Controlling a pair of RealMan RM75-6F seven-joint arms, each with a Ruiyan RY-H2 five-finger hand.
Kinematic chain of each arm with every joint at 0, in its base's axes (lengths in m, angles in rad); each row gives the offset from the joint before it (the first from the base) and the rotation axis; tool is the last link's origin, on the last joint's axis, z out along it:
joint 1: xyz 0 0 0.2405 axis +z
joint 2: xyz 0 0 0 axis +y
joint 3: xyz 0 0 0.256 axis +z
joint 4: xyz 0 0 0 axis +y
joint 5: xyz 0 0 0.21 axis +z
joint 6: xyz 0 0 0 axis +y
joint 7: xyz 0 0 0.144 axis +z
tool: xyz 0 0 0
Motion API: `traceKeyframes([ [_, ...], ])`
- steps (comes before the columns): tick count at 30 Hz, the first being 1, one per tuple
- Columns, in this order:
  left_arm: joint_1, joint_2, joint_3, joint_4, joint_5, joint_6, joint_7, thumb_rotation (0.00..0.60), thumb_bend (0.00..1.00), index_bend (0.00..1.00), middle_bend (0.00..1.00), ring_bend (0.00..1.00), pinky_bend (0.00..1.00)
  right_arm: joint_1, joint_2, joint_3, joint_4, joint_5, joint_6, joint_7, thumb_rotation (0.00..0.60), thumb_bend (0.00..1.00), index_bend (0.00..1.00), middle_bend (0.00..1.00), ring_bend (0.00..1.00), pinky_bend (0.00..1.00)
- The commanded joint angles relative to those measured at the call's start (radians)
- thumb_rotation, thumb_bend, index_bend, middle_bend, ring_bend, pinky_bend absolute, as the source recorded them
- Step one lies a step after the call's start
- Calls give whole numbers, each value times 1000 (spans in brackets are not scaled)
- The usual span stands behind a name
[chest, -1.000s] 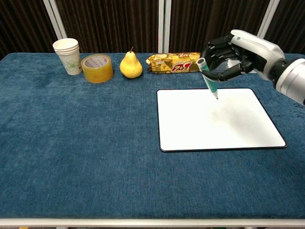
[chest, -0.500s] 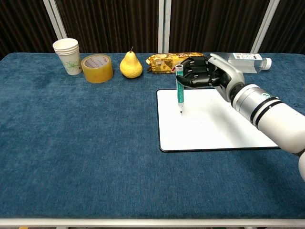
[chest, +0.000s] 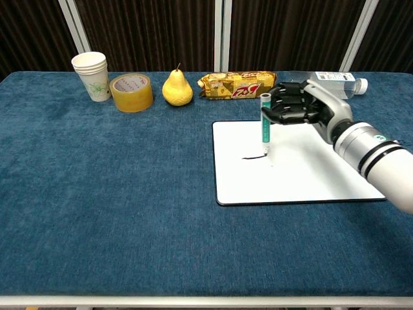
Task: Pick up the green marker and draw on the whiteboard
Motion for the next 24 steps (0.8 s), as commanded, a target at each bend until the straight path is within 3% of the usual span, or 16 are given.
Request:
traceKeyframes([
  [1,-2,-2,-2,1,4,3,1,600,0,251,211,93,72,-37,59,3,-74,-6,44,-6,600,469,824,604,417,380],
  [5,-4,1,-4,-5,14,13,9,600,0,251,211,93,72,-57,140,7,-195,-58,113,10,600,468,821,604,414,379],
  [7,-3,4,-4,-10,17,16,12,600,0,251,212,93,72,-57,180,-5,-210,-91,133,-51,600,468,814,604,412,380],
  [13,-4,9,0,-23,13,7,23,600,0,251,212,93,72,-31,295,-66,-158,-139,106,-586,600,466,798,604,407,323],
  [19,-9,17,0,-39,16,2,35,600,0,251,212,93,72,-5,323,-106,-94,-128,48,-1025,600,465,788,604,396,283],
  [24,-5,21,3,-47,4,-7,38,600,0,251,212,94,72,3,300,-135,-1,-121,15,-1180,600,465,779,603,382,263],
])
